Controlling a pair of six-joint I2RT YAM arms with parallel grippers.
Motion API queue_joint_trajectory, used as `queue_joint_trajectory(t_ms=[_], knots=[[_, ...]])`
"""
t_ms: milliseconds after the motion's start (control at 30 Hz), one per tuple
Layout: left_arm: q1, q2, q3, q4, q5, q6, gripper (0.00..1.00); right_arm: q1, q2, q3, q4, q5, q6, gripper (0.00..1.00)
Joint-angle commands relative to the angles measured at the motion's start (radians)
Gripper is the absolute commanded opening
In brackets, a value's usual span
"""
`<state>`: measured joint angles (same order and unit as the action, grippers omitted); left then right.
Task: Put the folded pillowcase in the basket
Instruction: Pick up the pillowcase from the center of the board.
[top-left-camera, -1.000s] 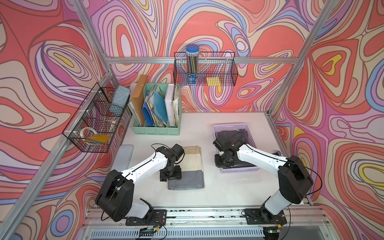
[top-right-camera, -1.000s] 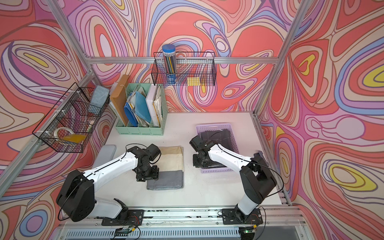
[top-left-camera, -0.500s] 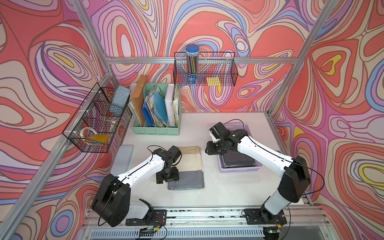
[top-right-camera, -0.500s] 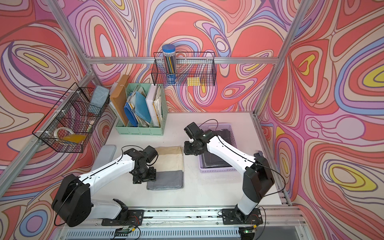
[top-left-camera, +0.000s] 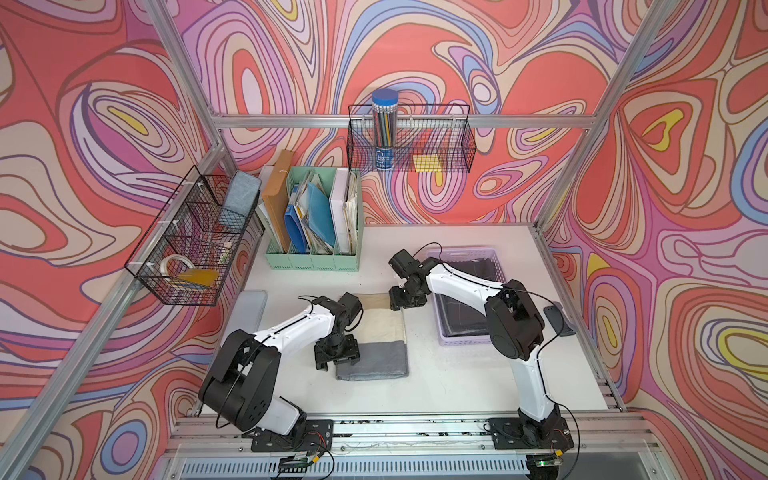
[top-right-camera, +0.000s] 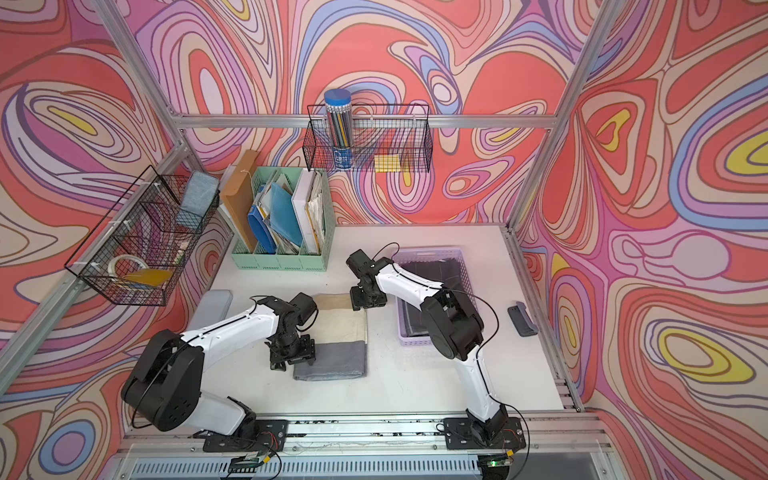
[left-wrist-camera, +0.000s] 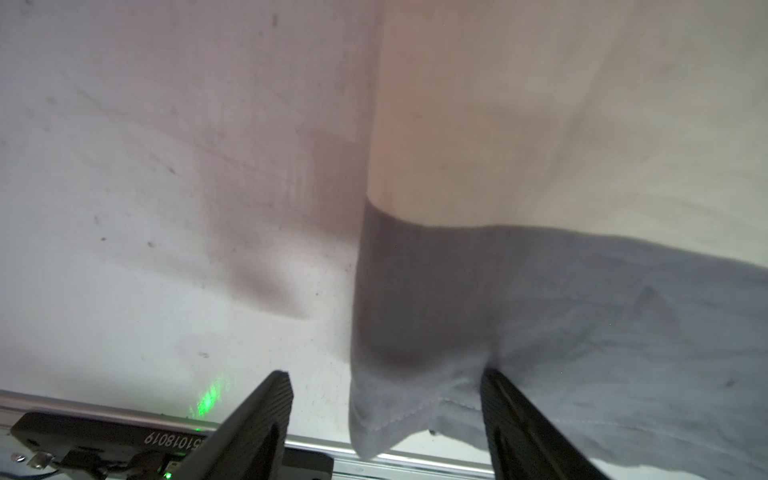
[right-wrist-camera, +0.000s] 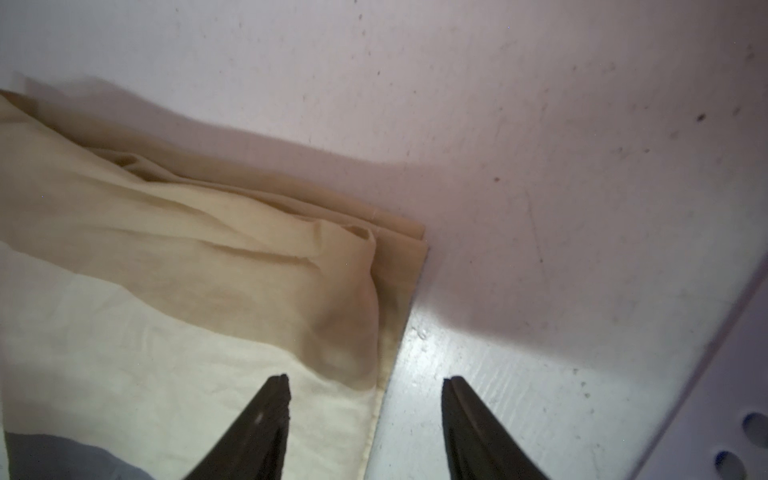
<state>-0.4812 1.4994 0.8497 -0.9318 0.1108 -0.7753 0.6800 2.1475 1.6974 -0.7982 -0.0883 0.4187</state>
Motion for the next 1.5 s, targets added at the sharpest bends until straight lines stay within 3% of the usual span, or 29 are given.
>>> queue_joint_trajectory(t_ms=[0, 100, 233, 500, 733, 1067, 1467], knots=[[0.007, 0.025, -0.003, 0.054, 0.042, 0.004, 0.75, -0.012, 0.011, -0.026, 0.073, -0.011, -0.019, 0.6], [0.007, 0.049, 0.004, 0.064, 0.065, 0.011, 0.72, -0.053, 0.031, -0.036, 0.123, -0.106, -0.004, 0.6], [0.007, 0.03, -0.008, 0.062, 0.067, 0.013, 0.71, -0.069, 0.05, -0.005, 0.094, -0.081, -0.013, 0.6], [0.007, -0.023, -0.011, -0.014, 0.034, 0.015, 0.72, -0.07, 0.119, -0.009, 0.138, -0.215, -0.022, 0.57], [0.008, -0.08, 0.032, -0.12, -0.059, 0.019, 0.76, -0.069, 0.115, -0.033, 0.141, -0.196, 0.002, 0.55], [0.007, 0.0, -0.078, 0.043, 0.052, -0.006, 0.75, -0.068, 0.106, -0.051, 0.126, -0.162, 0.002, 0.52], [0.007, 0.017, -0.092, 0.045, 0.051, 0.012, 0.75, -0.065, 0.107, -0.068, 0.142, -0.171, 0.009, 0.5]])
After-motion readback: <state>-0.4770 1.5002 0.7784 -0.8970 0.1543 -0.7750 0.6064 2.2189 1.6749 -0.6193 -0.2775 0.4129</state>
